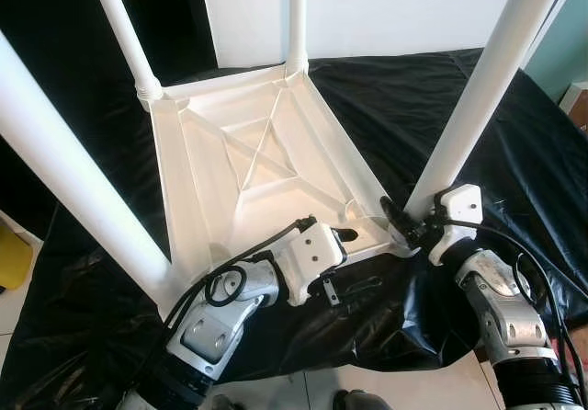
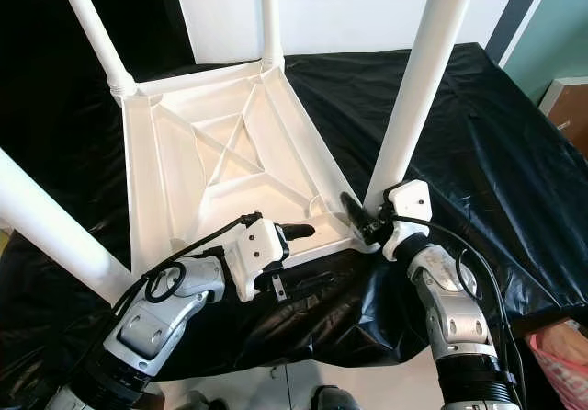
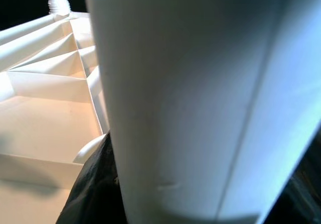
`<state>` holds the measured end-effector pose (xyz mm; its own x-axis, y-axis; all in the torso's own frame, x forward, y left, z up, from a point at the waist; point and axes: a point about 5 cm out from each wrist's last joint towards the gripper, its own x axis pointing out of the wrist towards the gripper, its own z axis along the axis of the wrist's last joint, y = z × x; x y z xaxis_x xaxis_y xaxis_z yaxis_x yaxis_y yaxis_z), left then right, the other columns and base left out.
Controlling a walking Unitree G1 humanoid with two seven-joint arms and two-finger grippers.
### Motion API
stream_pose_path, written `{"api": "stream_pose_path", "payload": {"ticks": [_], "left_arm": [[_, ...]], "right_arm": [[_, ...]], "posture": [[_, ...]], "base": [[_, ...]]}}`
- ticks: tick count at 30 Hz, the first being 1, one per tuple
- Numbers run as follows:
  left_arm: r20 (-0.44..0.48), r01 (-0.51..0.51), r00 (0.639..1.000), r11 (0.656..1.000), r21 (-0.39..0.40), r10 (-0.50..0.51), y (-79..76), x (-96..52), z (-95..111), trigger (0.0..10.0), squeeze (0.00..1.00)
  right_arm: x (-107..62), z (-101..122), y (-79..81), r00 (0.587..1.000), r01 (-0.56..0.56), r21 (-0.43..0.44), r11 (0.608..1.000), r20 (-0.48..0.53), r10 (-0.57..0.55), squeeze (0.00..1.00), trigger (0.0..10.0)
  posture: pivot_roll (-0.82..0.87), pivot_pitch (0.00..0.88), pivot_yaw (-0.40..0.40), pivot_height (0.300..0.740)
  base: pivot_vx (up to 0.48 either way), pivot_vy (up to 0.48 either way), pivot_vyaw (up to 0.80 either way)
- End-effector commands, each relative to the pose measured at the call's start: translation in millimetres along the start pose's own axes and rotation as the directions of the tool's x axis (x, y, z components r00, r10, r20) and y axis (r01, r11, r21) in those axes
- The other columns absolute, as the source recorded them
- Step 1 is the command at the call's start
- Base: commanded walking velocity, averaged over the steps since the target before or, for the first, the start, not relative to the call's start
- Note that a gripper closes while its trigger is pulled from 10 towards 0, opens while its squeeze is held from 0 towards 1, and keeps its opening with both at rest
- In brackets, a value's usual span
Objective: Building children table
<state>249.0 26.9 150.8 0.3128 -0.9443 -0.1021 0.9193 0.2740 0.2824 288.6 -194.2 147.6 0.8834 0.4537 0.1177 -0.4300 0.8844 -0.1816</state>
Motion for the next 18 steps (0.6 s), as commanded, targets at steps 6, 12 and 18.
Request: {"api": "stream_pose_path", "payload": {"ticks": [6,12,18], "left_arm": [[-0.007,-0.021,1.0,1.0,0.003,0.021,1.3,-0.2,-2,10.0,0.0],[-0.006,-0.021,1.0,1.0,0.003,0.021,1.4,-0.2,-2,10.0,0.0],[-0.005,-0.015,1.0,1.0,0.001,0.015,0.3,0.1,-2,10.0,0.0]], "right_arm": [[-2.6,-10,2.3,0.999,-0.009,0.013,1.0,-0.035,0.01,0.0,10.0],[-2.3,-11,2.9,0.999,0.018,0.028,0.999,-0.043,-0.017,0.0,10.0],[0.2,-19,8.7,0.956,0.272,0.01,0.962,-0.115,-0.27,0.0,10.0]], "posture": [[-0.14,0.119,0.023,0.74],[-0.14,0.12,0.023,0.74],[-0.15,0.122,0.024,0.74]], "base": [[0.0,0.0,0.0],[0.0,0.0,0.0],[0.0,0.0,0.0]]}}
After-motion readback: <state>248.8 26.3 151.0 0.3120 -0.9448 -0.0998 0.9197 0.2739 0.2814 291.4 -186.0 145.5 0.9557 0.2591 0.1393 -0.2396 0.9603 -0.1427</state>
